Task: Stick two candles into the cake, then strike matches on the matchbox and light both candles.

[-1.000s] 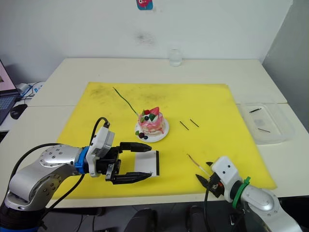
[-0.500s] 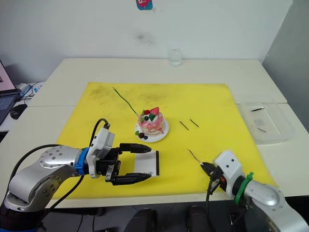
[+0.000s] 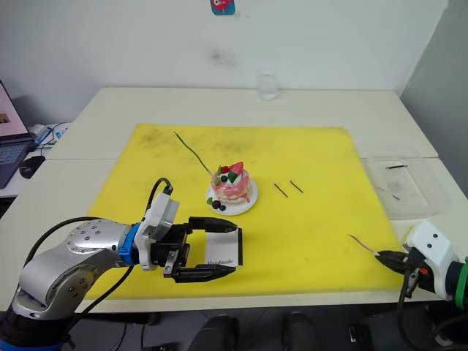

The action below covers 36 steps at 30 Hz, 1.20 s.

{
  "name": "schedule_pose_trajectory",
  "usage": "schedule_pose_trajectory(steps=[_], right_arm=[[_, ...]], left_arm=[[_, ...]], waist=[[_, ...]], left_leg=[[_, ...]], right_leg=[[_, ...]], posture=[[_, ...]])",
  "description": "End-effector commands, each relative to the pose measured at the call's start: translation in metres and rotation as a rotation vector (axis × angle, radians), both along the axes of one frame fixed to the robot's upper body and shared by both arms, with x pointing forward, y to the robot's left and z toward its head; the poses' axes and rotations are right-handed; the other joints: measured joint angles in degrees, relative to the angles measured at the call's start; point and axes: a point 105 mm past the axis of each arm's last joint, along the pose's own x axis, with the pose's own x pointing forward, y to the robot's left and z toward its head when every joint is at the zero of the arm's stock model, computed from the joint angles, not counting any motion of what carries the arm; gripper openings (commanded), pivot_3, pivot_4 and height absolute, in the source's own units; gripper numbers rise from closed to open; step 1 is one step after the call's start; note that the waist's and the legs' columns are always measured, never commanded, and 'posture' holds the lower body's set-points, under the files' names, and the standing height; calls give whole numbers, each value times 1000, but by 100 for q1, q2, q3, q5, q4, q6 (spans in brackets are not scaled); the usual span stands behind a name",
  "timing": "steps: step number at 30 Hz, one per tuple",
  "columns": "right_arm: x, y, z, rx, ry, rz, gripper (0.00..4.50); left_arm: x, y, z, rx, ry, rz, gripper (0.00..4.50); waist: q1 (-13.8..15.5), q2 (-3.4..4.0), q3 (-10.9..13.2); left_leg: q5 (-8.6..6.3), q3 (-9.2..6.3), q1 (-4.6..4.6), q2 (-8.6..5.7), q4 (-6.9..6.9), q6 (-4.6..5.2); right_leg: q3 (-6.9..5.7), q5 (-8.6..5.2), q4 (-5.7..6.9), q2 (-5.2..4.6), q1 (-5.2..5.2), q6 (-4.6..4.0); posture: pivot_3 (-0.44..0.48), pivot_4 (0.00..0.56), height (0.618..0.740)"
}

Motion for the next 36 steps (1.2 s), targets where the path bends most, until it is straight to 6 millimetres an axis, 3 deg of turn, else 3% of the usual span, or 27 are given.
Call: schedule_pose_trajectory(steps=[1,13,16,22,30,36], right_arm=[[-1,-7,3,-20,-9,-3,61],[11,-18,-11,-30,36,-57,61],[11,-19,-13,-37,45,-58,715],[15,-18,1,-64,19,-31,2755],[10,-5,28,-103,88,38,2755],[11,3,20,-216,285,-37,2755]], left_arm=[[-6,-8,9,-24,-25,-36,4500],[-8,-17,11,-32,-18,-54,4500],[-8,-17,10,-30,-20,-53,4500],[-8,-16,8,-25,-19,-51,4500],[-7,-15,3,-17,-16,-39,4500],[-8,-19,-3,-9,-23,-40,4500]], waist=[[-20,0,0],[-10,1,0],[-9,1,0],[-12,1,0],[-11,1,0],[-11,2,-1]], left_leg=[[0,0,2,1,1,0],[0,1,2,-4,1,-1],[0,1,2,-4,2,-1],[0,1,4,-4,3,-1],[0,0,3,-3,3,-1],[0,1,5,-2,5,-1]], right_leg=[[3,0,2,0,0,0],[4,-1,3,2,2,3],[3,-1,3,2,2,3],[4,-1,5,2,2,4],[2,-1,4,11,2,3],[2,0,6,9,4,4]], posture=[[0,150,740],[0,150,740],[0,150,740],[0,150,740],[0,150,740],[0,150,740]])
